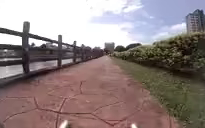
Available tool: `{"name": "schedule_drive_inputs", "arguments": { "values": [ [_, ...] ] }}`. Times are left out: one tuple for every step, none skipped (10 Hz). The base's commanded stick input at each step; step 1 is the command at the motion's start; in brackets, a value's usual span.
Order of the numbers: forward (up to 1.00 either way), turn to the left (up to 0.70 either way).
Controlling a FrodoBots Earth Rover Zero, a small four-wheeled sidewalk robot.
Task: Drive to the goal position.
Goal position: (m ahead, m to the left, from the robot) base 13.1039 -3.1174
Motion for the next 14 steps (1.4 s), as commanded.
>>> {"name": "schedule_drive_inputs", "arguments": {
  "values": [
    [1.0,0.0],
    [1.0,0.0],
    [1.0,0.0],
    [1.0,0.0],
    [1.0,0.0],
    [1.0,0.0],
    [1.0,0.0],
    [1.0,0.0],
    [1.0,0.0],
    [1.0,0.0],
    [1.0,0.0],
    [1.0,0.0],
    [1.0,0.0],
    [1.0,0.0]
  ]
}}
